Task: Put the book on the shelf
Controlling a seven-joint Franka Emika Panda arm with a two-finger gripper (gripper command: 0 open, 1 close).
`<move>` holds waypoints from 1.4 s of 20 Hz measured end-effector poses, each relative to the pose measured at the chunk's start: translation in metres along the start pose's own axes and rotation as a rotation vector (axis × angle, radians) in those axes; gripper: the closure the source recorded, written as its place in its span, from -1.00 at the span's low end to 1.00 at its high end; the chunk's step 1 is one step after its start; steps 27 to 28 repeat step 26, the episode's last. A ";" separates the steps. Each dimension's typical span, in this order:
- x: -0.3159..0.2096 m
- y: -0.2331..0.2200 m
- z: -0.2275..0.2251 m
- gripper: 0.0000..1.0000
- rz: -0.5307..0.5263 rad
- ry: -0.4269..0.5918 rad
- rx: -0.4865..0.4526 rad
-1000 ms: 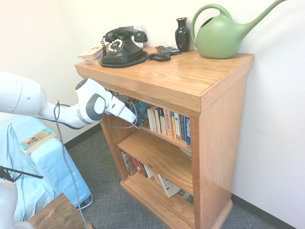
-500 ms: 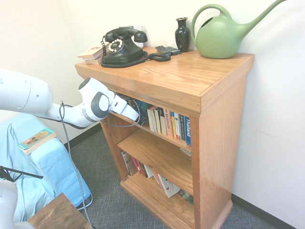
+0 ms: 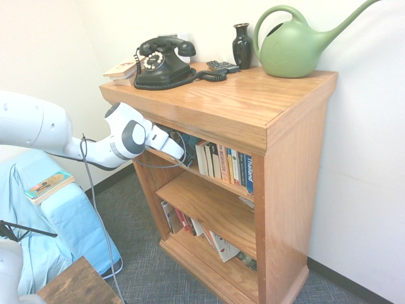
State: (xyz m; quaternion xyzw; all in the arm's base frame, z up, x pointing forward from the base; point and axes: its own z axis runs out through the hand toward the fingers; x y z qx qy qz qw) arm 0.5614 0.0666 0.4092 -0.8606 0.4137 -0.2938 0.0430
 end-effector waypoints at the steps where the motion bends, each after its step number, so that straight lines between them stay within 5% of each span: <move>1: 0.001 -0.001 0.001 -1.00 0.000 0.000 0.002; 14: -0.001 -0.009 0.001 -1.00 0.000 -0.019 0.025; 28: -0.028 0.089 -0.101 -1.00 -0.044 -0.016 0.030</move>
